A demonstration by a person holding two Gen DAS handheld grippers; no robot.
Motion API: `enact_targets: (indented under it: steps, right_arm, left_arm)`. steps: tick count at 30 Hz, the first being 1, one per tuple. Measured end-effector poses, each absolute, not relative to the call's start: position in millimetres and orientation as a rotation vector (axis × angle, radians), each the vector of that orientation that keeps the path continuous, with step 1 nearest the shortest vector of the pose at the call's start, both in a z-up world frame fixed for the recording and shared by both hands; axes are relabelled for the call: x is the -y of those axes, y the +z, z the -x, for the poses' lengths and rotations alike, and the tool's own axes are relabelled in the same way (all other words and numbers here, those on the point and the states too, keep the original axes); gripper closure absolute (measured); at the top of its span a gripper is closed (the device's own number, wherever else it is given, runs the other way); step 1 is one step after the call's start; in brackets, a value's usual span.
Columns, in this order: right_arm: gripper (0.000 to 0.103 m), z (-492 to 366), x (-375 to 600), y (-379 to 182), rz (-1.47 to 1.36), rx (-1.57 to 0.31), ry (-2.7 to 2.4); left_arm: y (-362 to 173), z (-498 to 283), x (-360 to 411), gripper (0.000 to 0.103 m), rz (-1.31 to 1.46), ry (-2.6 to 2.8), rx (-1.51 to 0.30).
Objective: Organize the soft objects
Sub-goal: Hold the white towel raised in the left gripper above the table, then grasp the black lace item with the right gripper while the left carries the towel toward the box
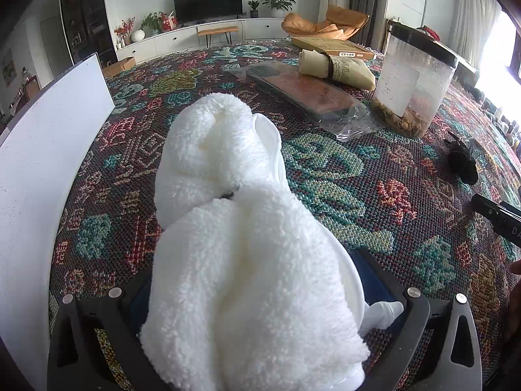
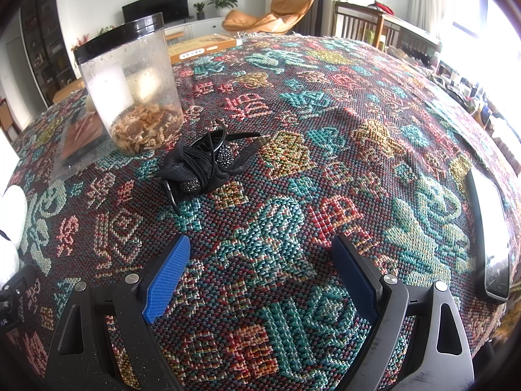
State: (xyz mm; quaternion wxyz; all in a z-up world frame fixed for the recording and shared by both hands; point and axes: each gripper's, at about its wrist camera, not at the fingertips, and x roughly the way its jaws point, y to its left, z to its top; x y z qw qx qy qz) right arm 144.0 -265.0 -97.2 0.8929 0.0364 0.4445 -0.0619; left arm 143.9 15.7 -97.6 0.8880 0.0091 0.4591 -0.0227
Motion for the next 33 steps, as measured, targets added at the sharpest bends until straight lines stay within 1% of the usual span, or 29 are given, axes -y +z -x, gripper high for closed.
enact_targets:
  steps: [3, 4, 8, 10, 11, 15, 18, 20, 21, 22, 23, 24, 26, 29, 33]
  right_arm:
    - [0.014, -142, 267, -96, -0.101, -0.911, -0.118]
    - [0.014, -140, 274, -93, -0.155, -0.885, -0.113]
    - [0.015, -124, 332, -91, -0.529, -0.776, -0.137]
    - [0.014, -120, 343, -92, -0.611, -0.748, -0.132]
    - [0.013, -121, 341, -91, -0.598, -0.750, -0.137]
    - [0.013, -140, 303, -82, -0.496, -0.762, -0.002]
    - [0.013, -172, 267, -84, -0.399, -0.842, 0.042]
    - [0.017, -194, 248, -92, -0.312, -0.913, 0.008]
    - [0.022, -199, 240, -92, -0.240, -0.910, -0.027]
    - [0.053, -201, 235, -94, -0.200, -0.923, -0.044]
    - [0.055, -200, 233, -93, -0.170, -0.923, -0.060]
    - [0.055, -199, 235, -92, -0.178, -0.926, -0.051]
    - [0.055, -189, 242, -91, -0.228, -0.932, -0.030]
    - [0.055, -167, 249, -80, -0.245, -0.910, -0.012]
    - [0.055, -133, 242, -44, -0.236, -0.866, 0.065]
  left_arm:
    - [-98, -144, -16, 0.000, -0.019, -0.047, -0.954]
    - [-98, -144, -16, 0.000, -0.019, -0.047, -0.954]
    - [-98, -144, -16, 0.000, -0.018, -0.048, -0.954]
    - [-98, -144, -16, 0.000, -0.018, -0.047, -0.954]
    - [-98, -144, -16, 0.000, -0.019, -0.047, -0.954]
    - [-98, -144, -16, 0.000, -0.019, -0.044, -0.955]
    - [-97, -145, -15, 0.000, -0.022, -0.047, -0.964]
    - [-96, -148, -16, 0.000, -0.021, -0.058, -0.986]
    - [-95, -149, -18, 0.005, -0.019, -0.060, -1.000]
    - [-91, -149, -20, 0.011, -0.013, -0.056, -1.006]
    - [-87, -148, -24, 0.032, 0.005, -0.061, -1.001]
    - [-83, -147, -28, 0.042, 0.033, -0.083, -1.002]
    - [-74, -143, -37, 0.052, 0.110, -0.122, -0.997]
    - [-57, -129, -46, 0.053, 0.203, -0.173, -0.970]
    - [-24, -99, -59, 0.053, 0.259, -0.229, -0.916]
